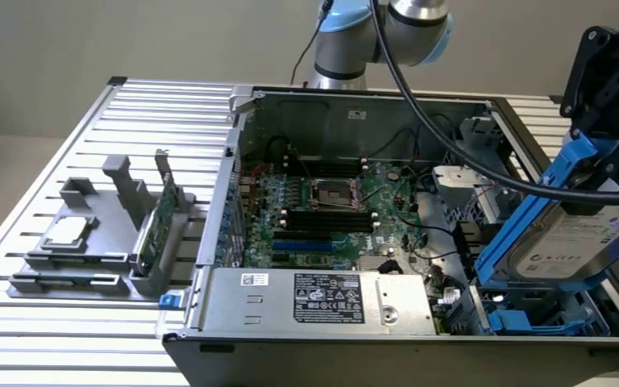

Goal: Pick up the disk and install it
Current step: 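Pick up the disk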

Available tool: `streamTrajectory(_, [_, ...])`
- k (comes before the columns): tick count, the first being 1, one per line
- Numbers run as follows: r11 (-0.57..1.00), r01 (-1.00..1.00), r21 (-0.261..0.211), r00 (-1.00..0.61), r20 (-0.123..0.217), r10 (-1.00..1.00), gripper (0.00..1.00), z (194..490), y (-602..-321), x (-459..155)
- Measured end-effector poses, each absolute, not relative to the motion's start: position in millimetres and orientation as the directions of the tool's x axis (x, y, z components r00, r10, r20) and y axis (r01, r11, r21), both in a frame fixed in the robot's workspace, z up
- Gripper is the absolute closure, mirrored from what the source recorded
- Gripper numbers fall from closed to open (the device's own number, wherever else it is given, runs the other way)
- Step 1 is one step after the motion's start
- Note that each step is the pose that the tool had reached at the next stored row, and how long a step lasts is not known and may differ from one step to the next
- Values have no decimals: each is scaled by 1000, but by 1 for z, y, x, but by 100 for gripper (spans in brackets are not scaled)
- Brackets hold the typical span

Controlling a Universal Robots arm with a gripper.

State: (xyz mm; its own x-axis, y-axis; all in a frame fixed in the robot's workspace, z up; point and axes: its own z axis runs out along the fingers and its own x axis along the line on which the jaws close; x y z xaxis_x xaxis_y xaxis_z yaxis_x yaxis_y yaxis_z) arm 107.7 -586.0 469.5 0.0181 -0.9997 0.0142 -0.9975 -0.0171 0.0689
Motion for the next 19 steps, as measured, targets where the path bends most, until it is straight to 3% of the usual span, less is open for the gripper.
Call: streamTrajectory(19, [-21, -998, 66, 22, 14, -1000, 67, 449, -583, 121])
